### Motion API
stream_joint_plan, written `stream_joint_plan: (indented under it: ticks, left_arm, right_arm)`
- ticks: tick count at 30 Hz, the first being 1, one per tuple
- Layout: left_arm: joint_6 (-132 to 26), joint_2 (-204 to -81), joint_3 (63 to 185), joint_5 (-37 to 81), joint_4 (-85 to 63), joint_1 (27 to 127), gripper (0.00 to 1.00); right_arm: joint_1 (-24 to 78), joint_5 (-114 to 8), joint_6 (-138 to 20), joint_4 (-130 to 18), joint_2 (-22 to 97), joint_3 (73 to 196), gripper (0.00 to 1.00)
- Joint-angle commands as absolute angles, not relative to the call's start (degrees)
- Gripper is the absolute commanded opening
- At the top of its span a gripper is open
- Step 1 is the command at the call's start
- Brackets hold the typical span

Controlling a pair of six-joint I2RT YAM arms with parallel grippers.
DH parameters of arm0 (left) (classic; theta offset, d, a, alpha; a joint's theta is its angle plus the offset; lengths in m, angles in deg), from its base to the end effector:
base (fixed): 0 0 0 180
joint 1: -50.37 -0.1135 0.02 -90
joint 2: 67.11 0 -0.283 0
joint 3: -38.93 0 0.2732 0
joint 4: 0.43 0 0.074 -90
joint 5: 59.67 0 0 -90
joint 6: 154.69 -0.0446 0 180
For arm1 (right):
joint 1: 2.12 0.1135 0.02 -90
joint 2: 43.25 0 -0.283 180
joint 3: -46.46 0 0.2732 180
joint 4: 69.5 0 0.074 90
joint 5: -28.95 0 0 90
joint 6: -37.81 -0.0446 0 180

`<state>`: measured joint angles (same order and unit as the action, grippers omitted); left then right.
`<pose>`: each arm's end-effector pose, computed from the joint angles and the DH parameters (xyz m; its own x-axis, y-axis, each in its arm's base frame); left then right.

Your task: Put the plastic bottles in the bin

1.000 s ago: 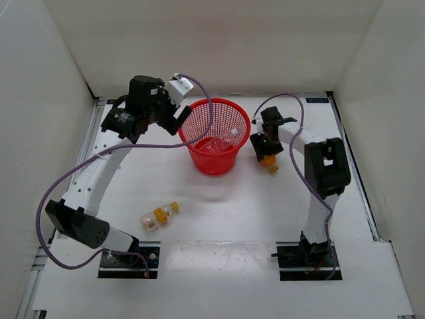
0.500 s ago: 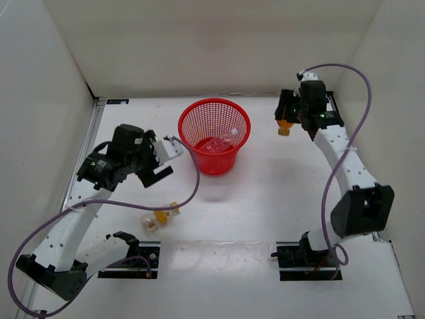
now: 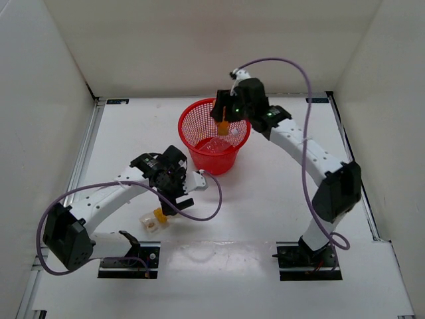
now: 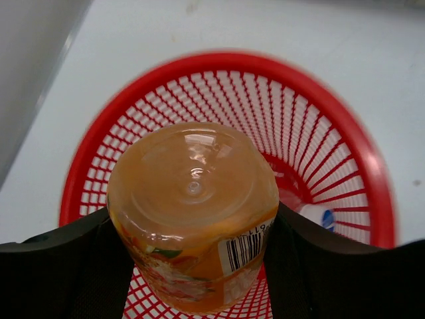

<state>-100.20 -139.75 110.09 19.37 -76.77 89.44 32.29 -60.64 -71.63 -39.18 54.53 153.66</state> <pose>0.1760 -0.1538 0.2614 -0.2403 0.9295 -0.2797 0.9698 0.2420 -0.0287 0.3617 0.2481 0.3963 -0.4674 0.0832 -0.8801 -0.4401 0.8415 0.3133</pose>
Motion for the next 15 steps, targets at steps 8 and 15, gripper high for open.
stream_joint_plan:
  ticks: [8,15]
  left_arm:
    - [-96.7,-144.9,104.9,21.8,-68.7,92.2,1.0]
    - [-94.3,-151.2,104.3,25.4,-67.4,92.2,1.0]
  right_arm:
    - [35.2,-56.4,-68.9,-31.5,57.7,159.5,0.85]
    - [35.2,-57.4,-67.1,-31.5,54.1,160.3,0.87]
